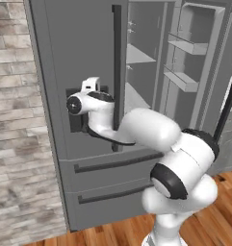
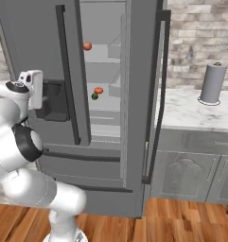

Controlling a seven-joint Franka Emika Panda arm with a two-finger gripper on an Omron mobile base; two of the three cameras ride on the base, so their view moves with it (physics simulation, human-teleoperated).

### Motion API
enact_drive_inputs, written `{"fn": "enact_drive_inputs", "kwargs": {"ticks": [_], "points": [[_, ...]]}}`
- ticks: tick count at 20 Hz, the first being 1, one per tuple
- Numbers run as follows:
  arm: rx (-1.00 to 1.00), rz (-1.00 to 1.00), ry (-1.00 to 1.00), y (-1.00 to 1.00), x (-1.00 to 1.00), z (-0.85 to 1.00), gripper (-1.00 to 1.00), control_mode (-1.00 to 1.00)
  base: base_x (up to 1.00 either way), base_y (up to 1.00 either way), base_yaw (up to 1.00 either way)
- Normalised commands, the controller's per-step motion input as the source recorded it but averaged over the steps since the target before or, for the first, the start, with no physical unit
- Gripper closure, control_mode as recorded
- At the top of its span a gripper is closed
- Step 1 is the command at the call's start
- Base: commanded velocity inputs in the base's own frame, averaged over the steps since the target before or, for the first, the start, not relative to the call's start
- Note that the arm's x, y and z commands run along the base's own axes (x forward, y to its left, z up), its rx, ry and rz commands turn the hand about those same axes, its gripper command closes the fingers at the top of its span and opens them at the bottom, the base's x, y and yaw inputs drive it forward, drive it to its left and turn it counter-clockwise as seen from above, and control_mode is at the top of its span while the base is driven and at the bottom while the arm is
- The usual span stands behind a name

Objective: Place the avocado in the correct fridge rack based on whether it is a fruit or vegetable. Finally, close the fridge door.

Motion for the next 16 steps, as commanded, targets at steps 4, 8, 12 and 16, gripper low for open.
{"fn": "enact_drive_inputs", "kwargs": {"ticks": [4, 8, 12, 16], "points": [[0.14, -0.05, -0.12, -0.14, -1.0, 0.19, -1.0, -1.0, 0.0, 0.0, 0.0], [0.23, 0.1, -0.08, -0.2, -1.0, 0.0, -1.0, -1.0, 0.0, 0.0, 0.0], [0.37, 0.01, -0.08, -0.42, -1.0, 0.16, -1.0, -1.0, 0.0, 0.0, 0.0], [0.46, -0.13, -0.03, -0.73, -1.0, 0.36, -1.0, -1.0, 0.0, 0.0, 0.0]]}}
